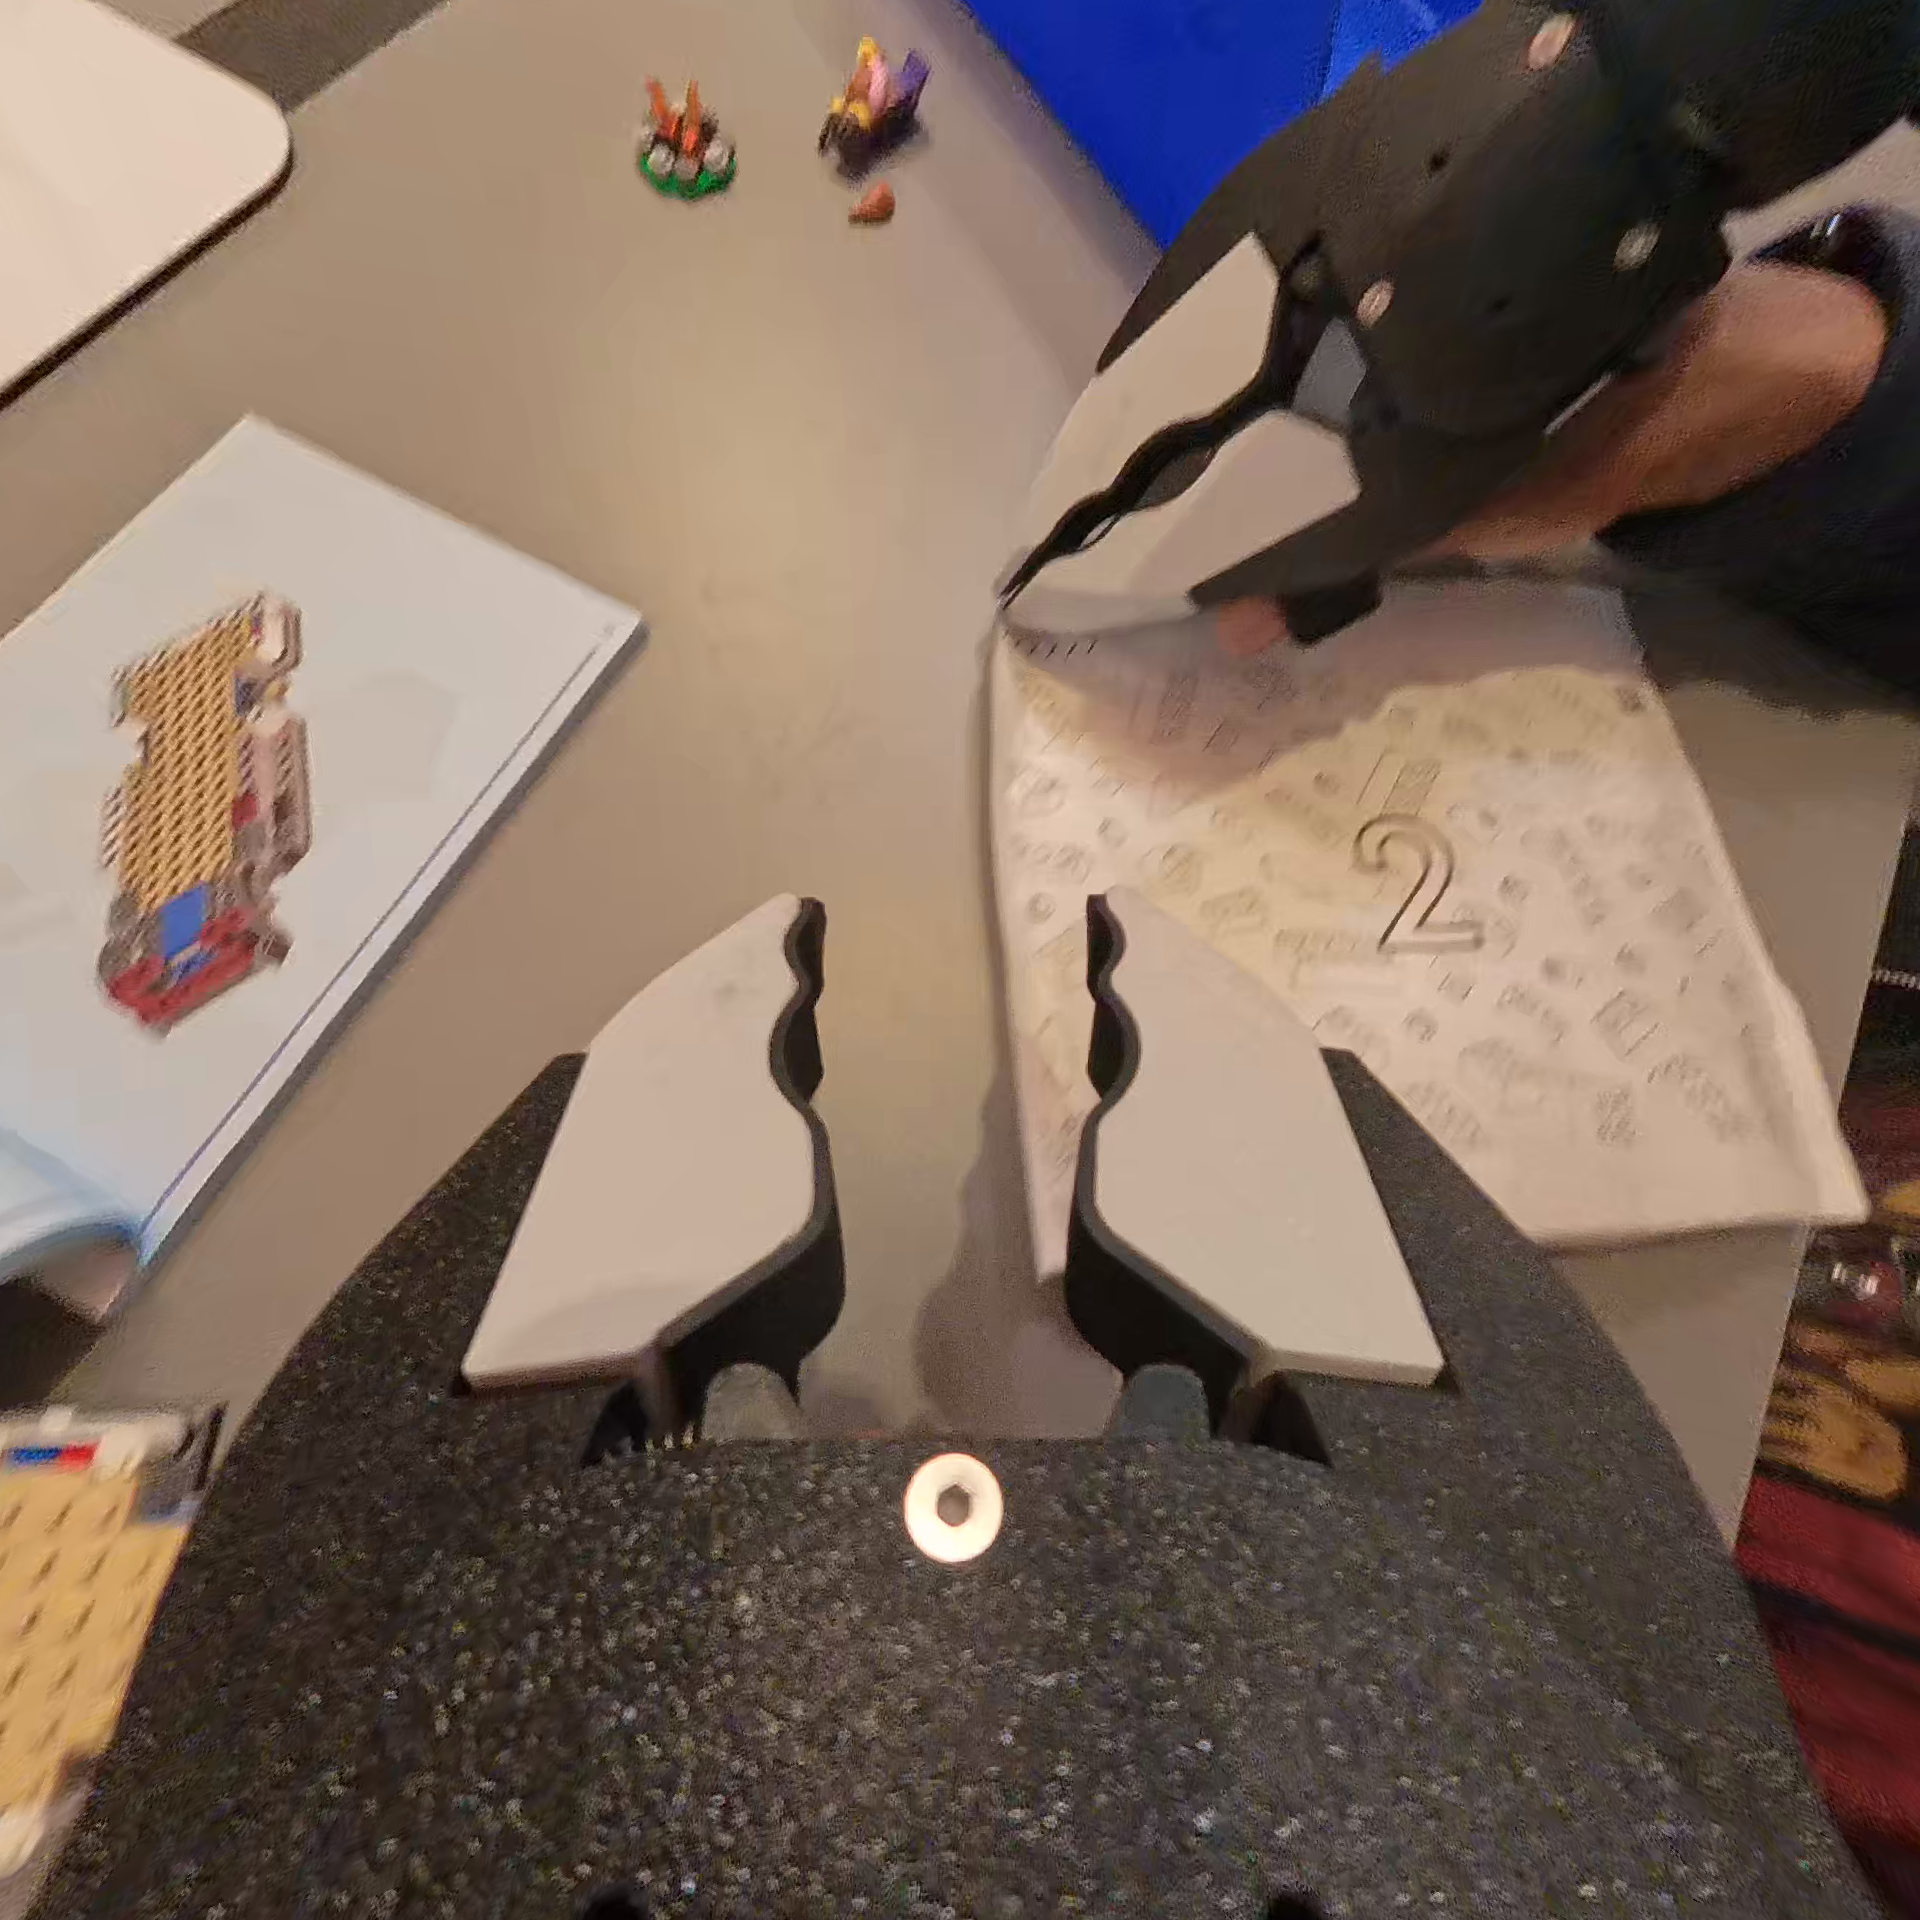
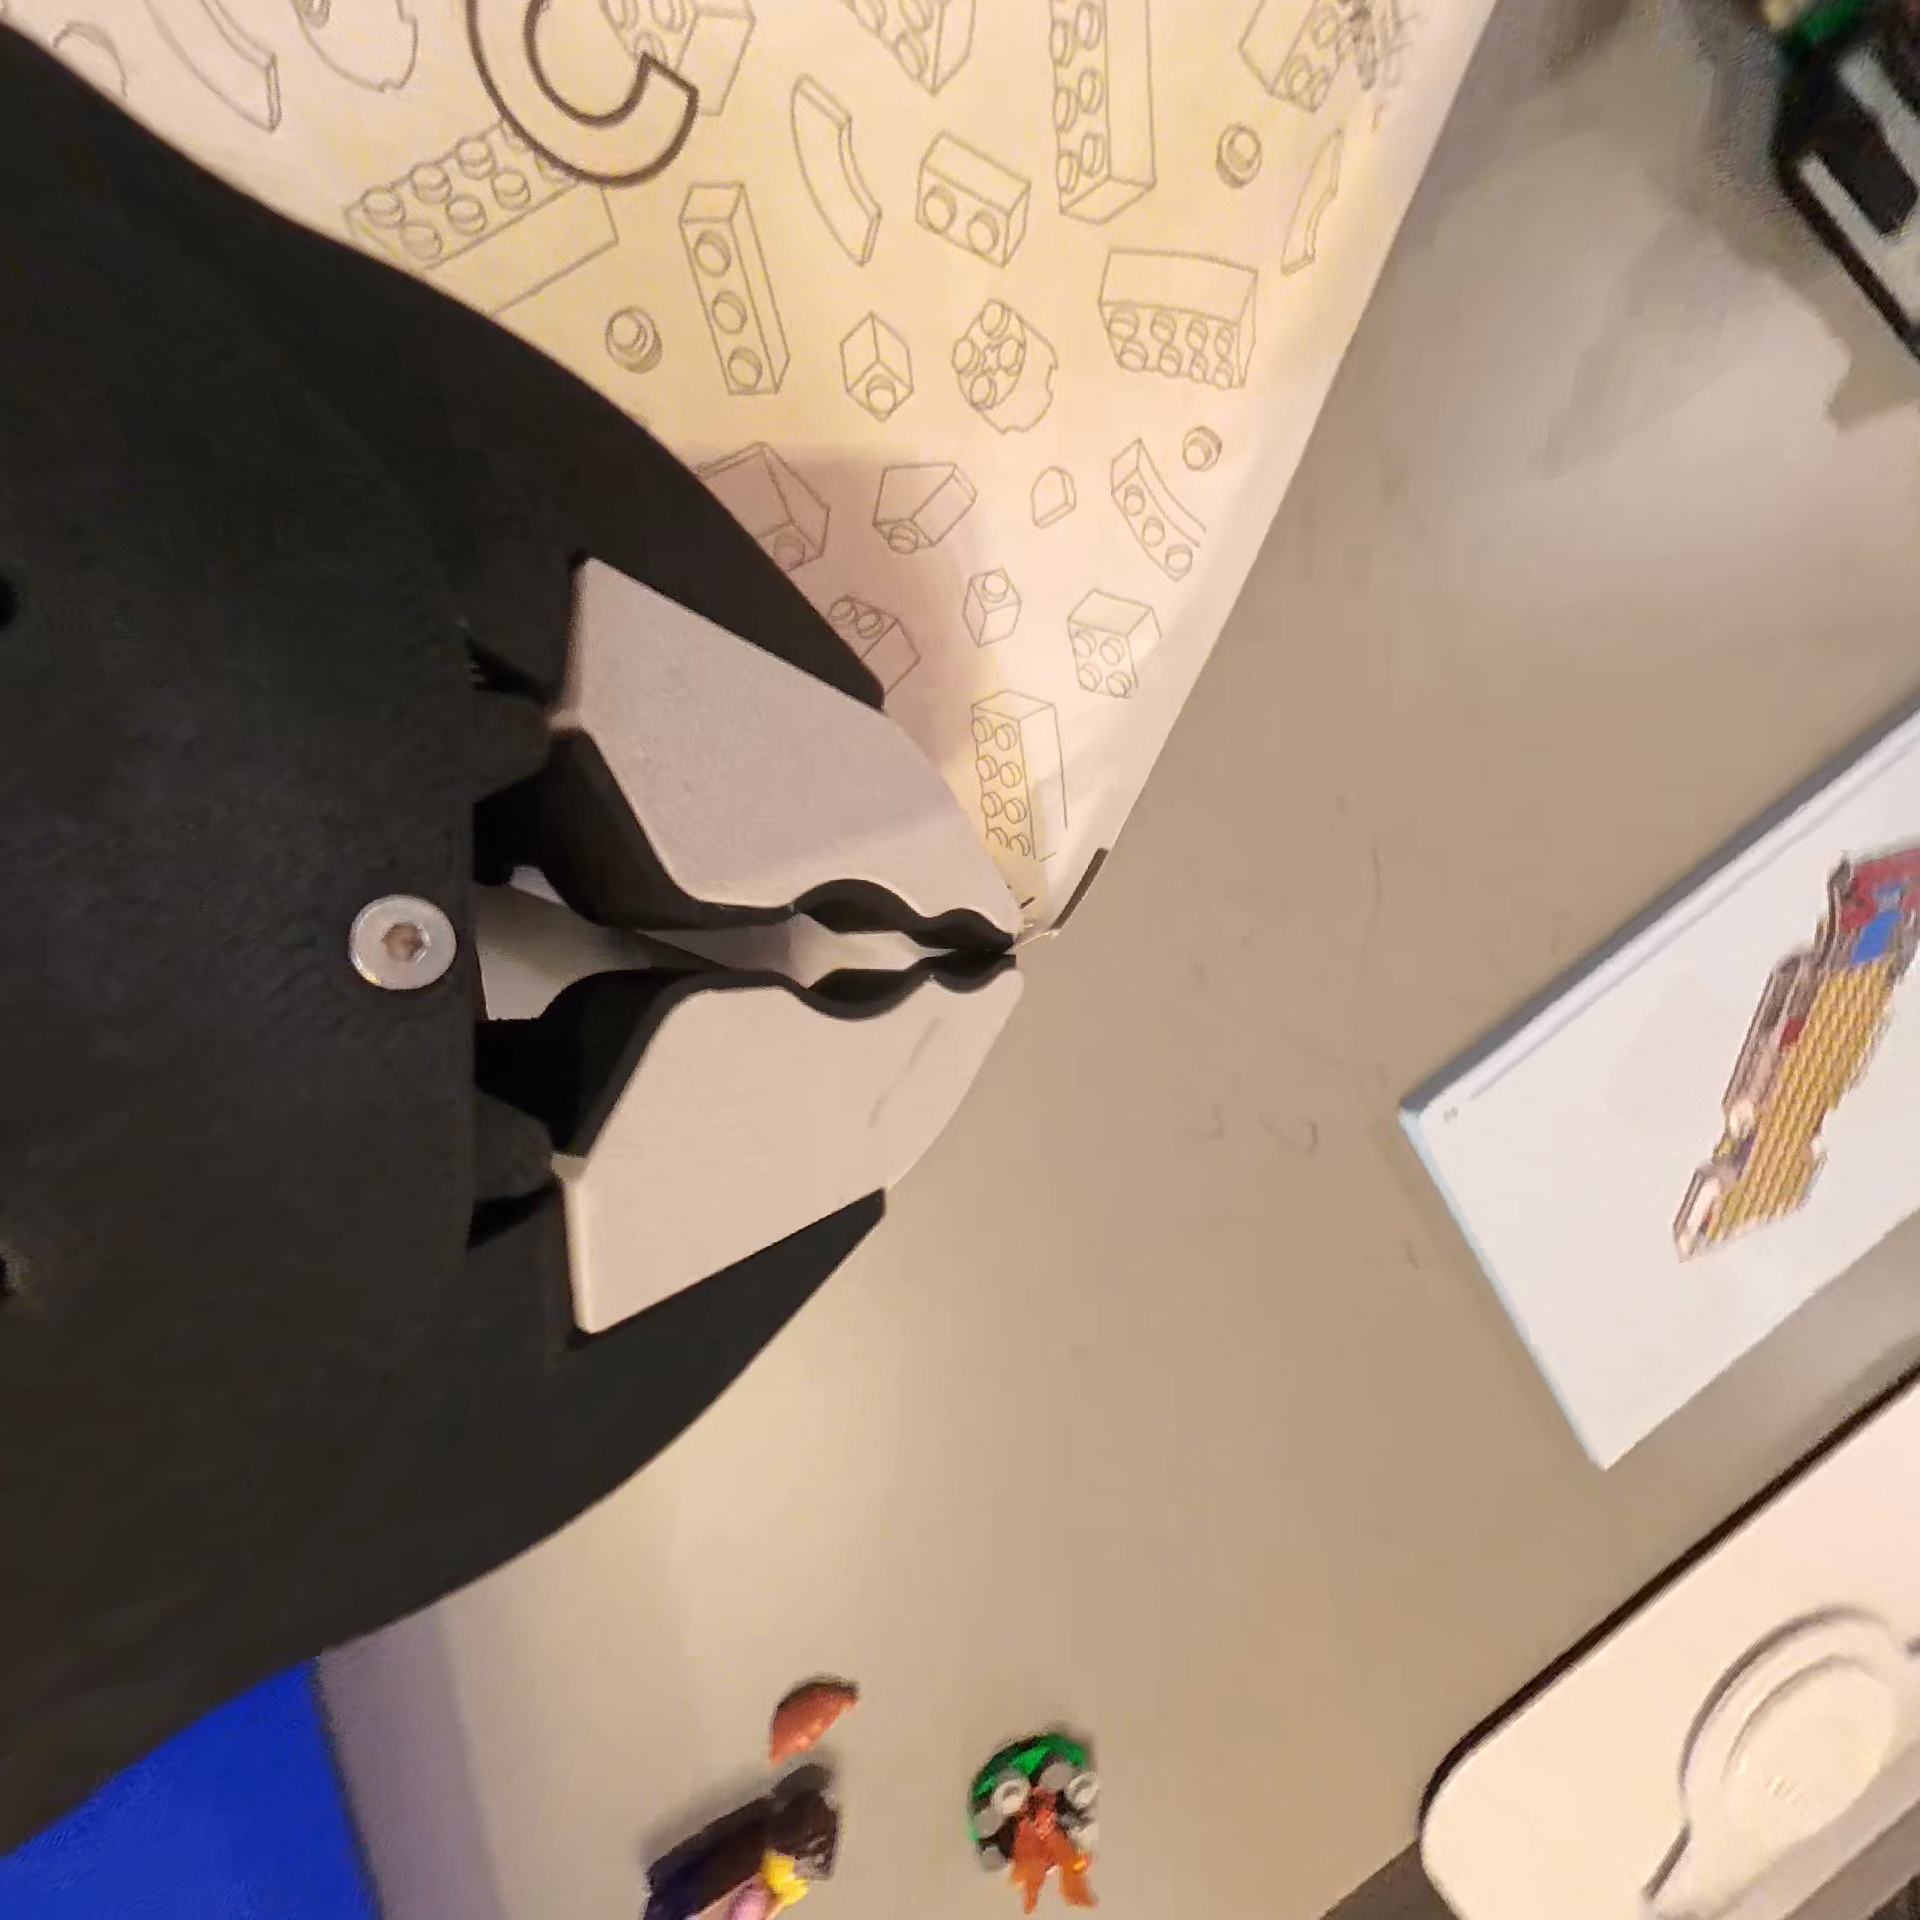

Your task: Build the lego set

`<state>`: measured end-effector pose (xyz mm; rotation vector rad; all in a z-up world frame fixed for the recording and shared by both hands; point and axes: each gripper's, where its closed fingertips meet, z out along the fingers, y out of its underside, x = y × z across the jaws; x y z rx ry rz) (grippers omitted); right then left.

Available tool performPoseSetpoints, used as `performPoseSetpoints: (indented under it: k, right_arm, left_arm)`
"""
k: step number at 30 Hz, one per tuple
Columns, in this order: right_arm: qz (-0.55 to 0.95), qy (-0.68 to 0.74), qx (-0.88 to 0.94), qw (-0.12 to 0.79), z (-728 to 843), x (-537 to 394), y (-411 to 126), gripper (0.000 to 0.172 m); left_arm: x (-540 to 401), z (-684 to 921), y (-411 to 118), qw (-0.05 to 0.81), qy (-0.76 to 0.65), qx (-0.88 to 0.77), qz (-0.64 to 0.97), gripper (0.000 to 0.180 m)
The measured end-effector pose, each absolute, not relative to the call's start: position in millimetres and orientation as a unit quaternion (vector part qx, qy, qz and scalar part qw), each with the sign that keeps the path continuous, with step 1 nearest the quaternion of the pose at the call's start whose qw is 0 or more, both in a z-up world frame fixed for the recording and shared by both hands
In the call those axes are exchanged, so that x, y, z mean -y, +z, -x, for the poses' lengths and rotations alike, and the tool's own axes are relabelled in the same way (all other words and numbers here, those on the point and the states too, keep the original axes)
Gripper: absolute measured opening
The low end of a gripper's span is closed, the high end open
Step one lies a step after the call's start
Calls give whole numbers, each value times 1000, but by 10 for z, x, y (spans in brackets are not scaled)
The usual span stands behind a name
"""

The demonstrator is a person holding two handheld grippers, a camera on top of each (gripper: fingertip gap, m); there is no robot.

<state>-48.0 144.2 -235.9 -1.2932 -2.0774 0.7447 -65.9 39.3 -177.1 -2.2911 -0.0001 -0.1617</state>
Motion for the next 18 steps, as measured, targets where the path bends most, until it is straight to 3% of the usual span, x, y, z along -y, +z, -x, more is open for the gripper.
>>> performPoseSetpoints:
  k: [1, 9, 11, 13, 18]
  right_arm:
    - [500, 279, 766, 291, 498, -1464, -2350, 0]
    - [587, 316, 689, 284, 541, -1370, -2257, 0]
    - [583, 333, 692, 267, 530, -1288, -2249, 1]
    - [569, 337, 706, 254, 507, -1267, -2264, 1]
    - [471, 356, 782, 198, 399, -1193, -2246, 1]
  left_arm:
    - [-514, 606, -1766, 412, -66, -2, 909, 49]
    - [-1140, 613, -2277, 309, -55, -20, 949, 42]
    - [-1139, 579, -2400, 285, -67, -36, 955, 29]
    - [-1120, 477, -2415, 287, -96, -66, 951, 3]
    - [-1045, 388, -2394, 252, -92, -180, 946, 0]
